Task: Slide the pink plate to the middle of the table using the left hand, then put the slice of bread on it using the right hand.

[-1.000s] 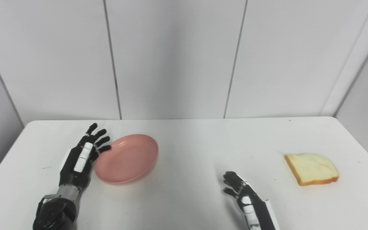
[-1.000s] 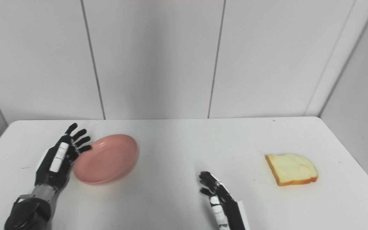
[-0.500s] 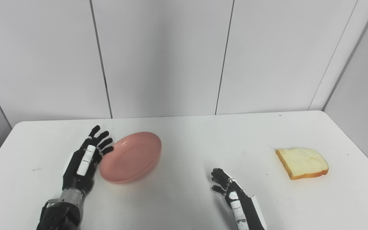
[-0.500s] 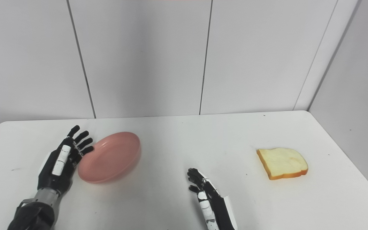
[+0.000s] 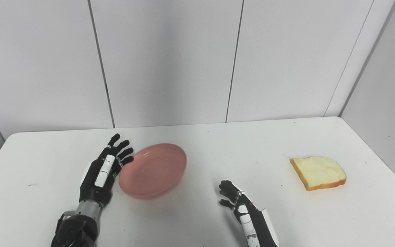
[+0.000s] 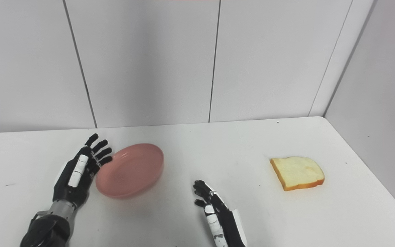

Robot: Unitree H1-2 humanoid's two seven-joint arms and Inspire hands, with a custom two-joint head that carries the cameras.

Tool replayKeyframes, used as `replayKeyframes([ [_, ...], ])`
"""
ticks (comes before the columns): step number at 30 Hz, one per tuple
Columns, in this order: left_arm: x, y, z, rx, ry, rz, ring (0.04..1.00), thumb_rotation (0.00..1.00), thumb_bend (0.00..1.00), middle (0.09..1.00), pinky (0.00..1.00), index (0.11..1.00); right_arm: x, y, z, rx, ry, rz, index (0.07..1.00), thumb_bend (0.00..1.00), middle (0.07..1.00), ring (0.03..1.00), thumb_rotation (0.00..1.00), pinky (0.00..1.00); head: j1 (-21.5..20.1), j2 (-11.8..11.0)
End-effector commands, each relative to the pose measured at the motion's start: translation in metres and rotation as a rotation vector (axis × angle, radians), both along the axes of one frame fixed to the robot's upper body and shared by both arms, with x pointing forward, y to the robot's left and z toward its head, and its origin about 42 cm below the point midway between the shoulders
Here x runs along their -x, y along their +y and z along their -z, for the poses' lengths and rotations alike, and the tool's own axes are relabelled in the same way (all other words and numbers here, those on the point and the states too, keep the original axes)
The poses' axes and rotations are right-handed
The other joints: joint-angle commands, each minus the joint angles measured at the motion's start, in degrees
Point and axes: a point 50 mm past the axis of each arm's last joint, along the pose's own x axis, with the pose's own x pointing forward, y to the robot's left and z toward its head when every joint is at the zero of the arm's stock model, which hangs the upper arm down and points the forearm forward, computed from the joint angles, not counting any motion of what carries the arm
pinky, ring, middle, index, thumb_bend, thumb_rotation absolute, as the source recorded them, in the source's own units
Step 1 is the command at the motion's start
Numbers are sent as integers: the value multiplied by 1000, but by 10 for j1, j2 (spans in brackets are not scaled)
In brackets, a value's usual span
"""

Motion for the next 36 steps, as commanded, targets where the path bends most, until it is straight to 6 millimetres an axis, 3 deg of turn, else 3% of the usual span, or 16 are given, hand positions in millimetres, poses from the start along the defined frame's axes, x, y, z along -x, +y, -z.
replayKeyframes([
  [1,-6,-12,-9,-27,-56,36,828,699,924,866,807,900,24,12,19,-40,93,9,822,728,847,858,1000,808,-2,2],
  [17,-3,-47,-17,-32,-98,118,813,704,885,876,772,906,25,16,17,-34,95,3,825,718,848,855,1000,798,-7,4],
  [36,15,-63,-42,33,-186,179,824,712,887,863,771,911,25,16,16,-38,102,1,823,739,849,852,1000,802,-7,6],
])
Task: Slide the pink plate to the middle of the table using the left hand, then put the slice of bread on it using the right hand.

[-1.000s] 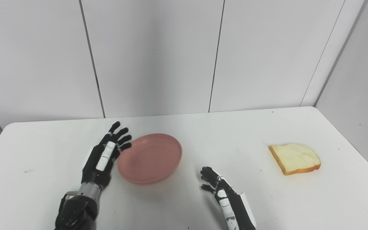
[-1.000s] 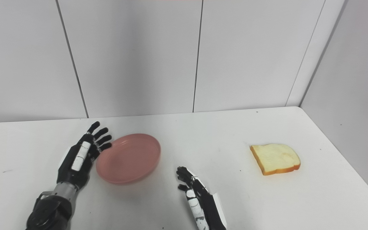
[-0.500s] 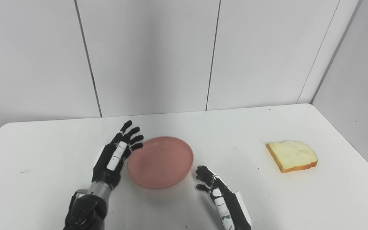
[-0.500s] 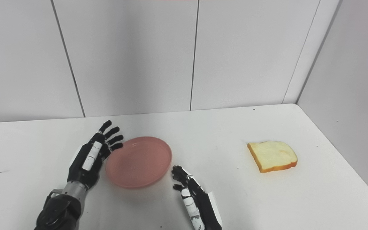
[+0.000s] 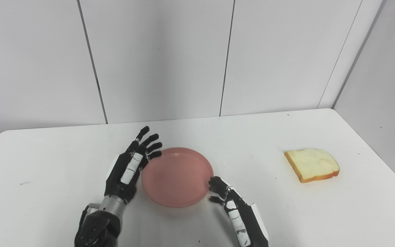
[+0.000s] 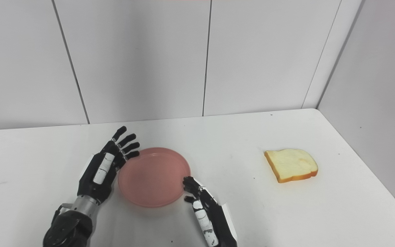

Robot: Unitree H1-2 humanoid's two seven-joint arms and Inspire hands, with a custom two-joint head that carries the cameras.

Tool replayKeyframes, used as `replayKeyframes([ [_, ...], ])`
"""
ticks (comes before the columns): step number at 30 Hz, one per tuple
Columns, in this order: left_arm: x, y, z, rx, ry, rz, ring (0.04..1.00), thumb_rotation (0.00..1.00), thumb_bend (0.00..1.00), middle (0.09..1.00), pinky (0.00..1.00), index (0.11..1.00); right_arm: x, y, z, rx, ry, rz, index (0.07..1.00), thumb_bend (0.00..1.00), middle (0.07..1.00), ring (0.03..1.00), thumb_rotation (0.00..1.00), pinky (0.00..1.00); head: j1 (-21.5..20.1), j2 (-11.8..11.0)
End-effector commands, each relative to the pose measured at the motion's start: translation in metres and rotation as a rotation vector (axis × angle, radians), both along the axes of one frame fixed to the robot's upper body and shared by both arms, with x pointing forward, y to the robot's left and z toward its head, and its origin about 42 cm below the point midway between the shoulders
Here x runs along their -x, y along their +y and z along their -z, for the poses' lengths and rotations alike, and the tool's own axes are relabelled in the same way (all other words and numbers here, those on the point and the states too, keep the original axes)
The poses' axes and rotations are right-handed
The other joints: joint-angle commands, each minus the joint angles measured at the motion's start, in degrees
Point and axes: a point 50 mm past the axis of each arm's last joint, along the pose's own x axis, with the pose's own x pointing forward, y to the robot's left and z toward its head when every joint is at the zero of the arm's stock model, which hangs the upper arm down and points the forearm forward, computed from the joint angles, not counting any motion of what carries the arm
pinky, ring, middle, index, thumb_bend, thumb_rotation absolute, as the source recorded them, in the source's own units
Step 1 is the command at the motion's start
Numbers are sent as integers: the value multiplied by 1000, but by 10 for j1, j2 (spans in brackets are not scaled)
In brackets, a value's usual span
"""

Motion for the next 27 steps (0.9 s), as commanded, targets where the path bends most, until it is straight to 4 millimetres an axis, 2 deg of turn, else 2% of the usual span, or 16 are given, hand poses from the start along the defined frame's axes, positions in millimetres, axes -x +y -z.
replayKeyframes([
  [1,-3,-8,-23,40,-69,37,826,712,881,864,770,910,23,9,18,-43,97,16,823,740,849,853,1000,803,0,0],
  [10,1,-13,-33,70,-110,39,819,700,883,844,784,887,23,9,17,-44,96,14,822,746,849,854,1000,804,0,0],
  [22,-5,-10,-19,38,-133,-38,844,734,887,862,835,898,24,8,18,-47,96,16,822,737,849,852,1000,798,-1,0],
  [25,-9,-8,-14,29,-119,-77,847,743,861,860,835,889,24,8,19,-48,96,15,823,735,846,852,1000,800,0,0],
  [27,-14,-5,-10,32,-98,-106,853,728,841,858,853,849,24,8,18,-48,97,15,824,740,850,854,1000,803,0,0],
])
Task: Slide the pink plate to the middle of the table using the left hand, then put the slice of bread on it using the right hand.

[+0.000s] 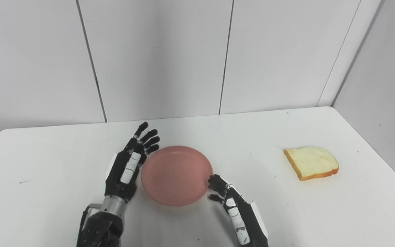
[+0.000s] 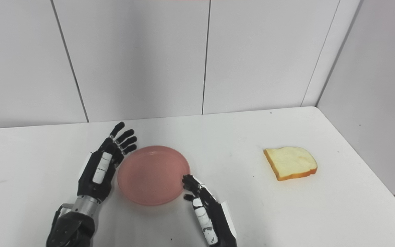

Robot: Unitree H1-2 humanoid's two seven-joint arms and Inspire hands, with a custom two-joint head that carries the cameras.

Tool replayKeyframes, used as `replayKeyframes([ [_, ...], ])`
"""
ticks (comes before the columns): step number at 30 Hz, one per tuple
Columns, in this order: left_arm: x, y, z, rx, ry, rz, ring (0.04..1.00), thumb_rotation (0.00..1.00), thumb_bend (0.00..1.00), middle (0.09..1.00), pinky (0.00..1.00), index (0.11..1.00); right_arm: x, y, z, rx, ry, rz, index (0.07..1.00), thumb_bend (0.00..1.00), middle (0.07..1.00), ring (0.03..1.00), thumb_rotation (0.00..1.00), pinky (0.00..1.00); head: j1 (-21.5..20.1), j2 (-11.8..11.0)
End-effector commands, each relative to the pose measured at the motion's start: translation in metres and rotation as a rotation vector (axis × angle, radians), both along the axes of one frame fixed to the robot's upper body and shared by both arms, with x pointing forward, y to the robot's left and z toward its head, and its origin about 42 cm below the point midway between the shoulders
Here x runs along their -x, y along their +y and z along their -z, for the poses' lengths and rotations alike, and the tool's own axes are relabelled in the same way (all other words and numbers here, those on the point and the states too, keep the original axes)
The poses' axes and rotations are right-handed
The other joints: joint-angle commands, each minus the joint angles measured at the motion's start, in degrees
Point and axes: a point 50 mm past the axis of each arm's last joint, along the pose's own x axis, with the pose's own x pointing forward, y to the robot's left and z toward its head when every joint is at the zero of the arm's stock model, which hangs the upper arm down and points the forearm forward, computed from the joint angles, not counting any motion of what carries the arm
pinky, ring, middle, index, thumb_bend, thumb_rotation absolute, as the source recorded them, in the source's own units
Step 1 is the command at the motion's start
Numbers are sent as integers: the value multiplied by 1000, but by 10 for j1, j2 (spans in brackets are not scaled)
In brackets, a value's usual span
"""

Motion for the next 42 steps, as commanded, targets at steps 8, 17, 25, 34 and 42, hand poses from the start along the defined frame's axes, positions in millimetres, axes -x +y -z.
replayKeyframes([
  [8,-23,-2,-15,22,-46,-108,881,751,832,884,870,855,23,10,18,-42,94,14,825,747,851,855,1000,802,1,0],
  [17,-22,-4,-14,7,-51,-147,905,765,807,912,920,880,23,10,18,-39,96,12,828,743,854,854,1000,798,1,1],
  [25,-28,-5,-25,8,23,-82,944,793,865,955,956,944,23,10,18,-38,94,9,829,736,854,853,1000,793,1,1],
  [34,-37,-10,-37,-44,98,-59,945,799,884,984,936,967,23,12,16,-34,95,11,825,735,854,854,1000,798,-1,2],
  [42,-40,-10,-41,-42,130,-52,960,797,879,990,944,972,24,12,15,-46,97,9,824,739,856,858,1000,806,-2,5],
])
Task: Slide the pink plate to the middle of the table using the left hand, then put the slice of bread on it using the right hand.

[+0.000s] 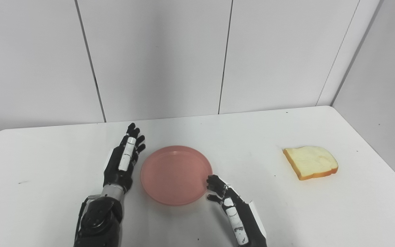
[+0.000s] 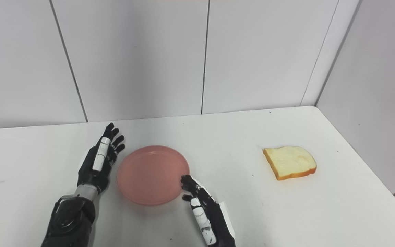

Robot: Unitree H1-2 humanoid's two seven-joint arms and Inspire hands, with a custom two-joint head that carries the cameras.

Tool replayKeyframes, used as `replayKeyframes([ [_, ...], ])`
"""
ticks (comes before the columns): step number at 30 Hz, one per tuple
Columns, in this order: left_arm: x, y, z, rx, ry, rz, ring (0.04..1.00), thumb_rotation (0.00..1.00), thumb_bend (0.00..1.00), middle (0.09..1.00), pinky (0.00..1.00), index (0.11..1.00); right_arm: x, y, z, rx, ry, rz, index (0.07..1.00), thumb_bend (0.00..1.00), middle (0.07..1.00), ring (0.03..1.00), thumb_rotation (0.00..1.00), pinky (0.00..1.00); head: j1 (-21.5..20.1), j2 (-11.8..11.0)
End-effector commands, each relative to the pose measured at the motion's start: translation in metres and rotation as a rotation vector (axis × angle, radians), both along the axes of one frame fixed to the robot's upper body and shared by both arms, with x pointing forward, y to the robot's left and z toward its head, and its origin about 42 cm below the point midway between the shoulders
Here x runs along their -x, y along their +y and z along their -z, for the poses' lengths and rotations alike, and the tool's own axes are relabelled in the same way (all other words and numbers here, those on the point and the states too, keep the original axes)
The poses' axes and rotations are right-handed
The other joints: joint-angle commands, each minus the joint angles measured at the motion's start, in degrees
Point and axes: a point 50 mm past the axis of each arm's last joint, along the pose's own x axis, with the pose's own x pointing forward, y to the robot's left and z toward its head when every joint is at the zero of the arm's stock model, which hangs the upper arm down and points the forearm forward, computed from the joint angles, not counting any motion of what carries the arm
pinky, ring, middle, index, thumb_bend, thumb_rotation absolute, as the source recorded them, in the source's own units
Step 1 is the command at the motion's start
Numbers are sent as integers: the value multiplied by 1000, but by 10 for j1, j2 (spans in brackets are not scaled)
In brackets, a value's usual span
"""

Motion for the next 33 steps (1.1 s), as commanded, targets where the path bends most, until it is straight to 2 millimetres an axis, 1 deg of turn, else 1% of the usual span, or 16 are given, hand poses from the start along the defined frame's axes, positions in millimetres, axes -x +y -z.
replayKeyframes([
  [1,-12,-6,-33,13,-88,18,963,796,878,991,947,972,23,10,15,-48,90,16,824,739,856,858,1000,805,0,1],
  [3,-12,-6,-33,24,-87,24,971,791,884,995,957,971,23,10,15,-49,90,15,822,743,855,857,1000,806,0,1],
  [6,-9,-8,-33,47,-81,40,969,778,889,990,940,964,23,10,15,-46,90,14,821,746,854,857,1000,807,-3,1],
  [10,-5,-10,-32,53,-80,57,949,761,887,947,906,894,23,11,14,-48,91,13,824,753,858,859,1000,808,-7,1],
  [11,-4,-10,-31,50,-81,61,946,759,883,943,902,889,23,12,14,-48,90,15,824,753,857,858,1000,807,-7,1],
  [12,-2,-11,-30,42,-82,63,941,761,876,939,892,888,23,11,13,-49,85,20,824,750,856,855,1000,803,-7,1],
  [15,0,-11,-28,28,-76,66,932,779,862,946,855,927,23,6,11,-35,45,66,819,738,849,852,991,793,-13,4],
  [16,1,-11,-27,27,-71,65,929,783,871,947,851,942,22,1,10,-38,20,95,818,737,844,845,965,796,-13,4],
  [18,2,-11,-22,27,-56,65,932,789,876,952,870,960,21,-9,5,-69,-39,165,799,756,825,830,912,793,-16,5],
  [22,5,-7,-10,17,-32,68,950,797,870,964,896,976,22,-27,-19,-57,-179,244,797,732,812,814,891,776,-33,3],
  [23,5,-7,-8,14,-30,67,950,802,867,965,902,979,22,-29,-22,-54,-196,251,792,739,809,806,888,766,-33,3],
  [24,6,-6,-6,17,-25,67,950,804,866,965,904,980,22,-33,-29,-38,-227,261,791,742,808,804,887,763,-42,0],
  [27,8,-5,-3,25,-19,67,952,795,843,959,951,978,23,-43,-45,2,-293,284,789,753,801,791,910,739,-48,-3],
  [29,8,-4,-2,26,-19,70,954,792,845,960,965,979,23,-52,-55,52,-337,306,789,757,798,787,921,732,-54,-6],
  [33,7,-1,-1,25,-19,73,951,793,855,958,957,971,26,-68,-70,124,-405,328,797,795,801,791,921,727,-64,-10],
])
